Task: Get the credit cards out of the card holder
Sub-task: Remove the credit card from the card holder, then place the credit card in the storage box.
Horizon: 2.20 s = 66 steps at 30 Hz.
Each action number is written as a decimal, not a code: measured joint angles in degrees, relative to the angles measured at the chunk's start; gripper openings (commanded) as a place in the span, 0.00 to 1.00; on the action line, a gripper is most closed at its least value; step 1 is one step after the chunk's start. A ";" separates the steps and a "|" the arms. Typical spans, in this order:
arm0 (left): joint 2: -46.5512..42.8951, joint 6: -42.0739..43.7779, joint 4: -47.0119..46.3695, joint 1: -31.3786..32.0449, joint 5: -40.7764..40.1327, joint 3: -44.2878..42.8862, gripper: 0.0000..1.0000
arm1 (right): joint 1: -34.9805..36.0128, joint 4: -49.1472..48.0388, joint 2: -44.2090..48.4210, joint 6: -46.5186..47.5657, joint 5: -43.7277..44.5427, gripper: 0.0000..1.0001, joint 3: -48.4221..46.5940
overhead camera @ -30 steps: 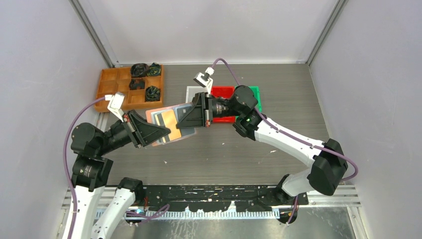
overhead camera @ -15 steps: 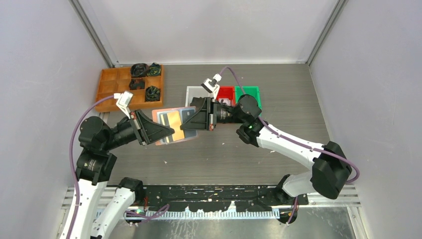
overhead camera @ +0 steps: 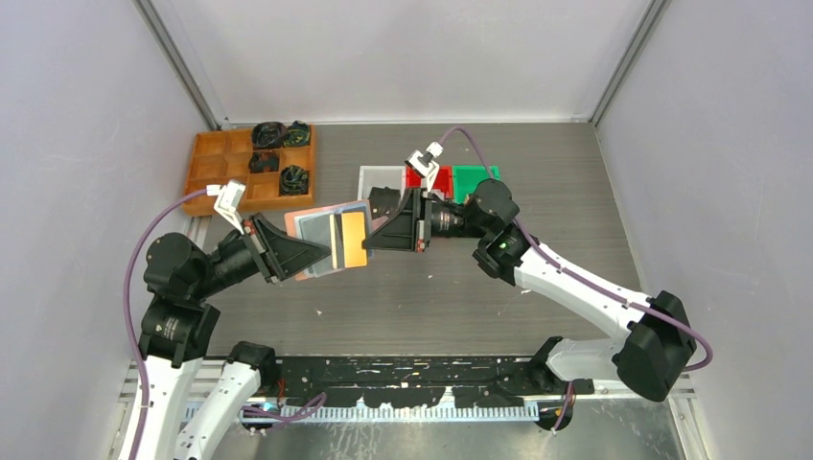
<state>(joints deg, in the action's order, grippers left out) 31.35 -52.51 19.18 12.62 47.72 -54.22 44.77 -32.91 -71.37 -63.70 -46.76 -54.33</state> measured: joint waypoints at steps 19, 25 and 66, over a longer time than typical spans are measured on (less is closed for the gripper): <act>0.00 0.48 0.31 0.00 -3.19 0.00 0.00 | 3.34 -21.16 -10.08 -14.32 2.19 0.18 0.00; -0.33 0.48 -0.02 0.00 -3.17 0.00 0.00 | 3.02 -21.86 -9.99 -14.45 2.64 0.01 0.00; 41.62 76.70 41.27 14.34 -9.01 -9.09 0.00 | -34.45 64.00 -33.83 34.99 39.67 0.03 -25.03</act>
<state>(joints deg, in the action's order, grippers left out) 72.97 24.18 60.45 26.96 38.72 -63.31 10.33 31.09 -105.21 -28.71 -7.09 -79.35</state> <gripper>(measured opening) 0.153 0.037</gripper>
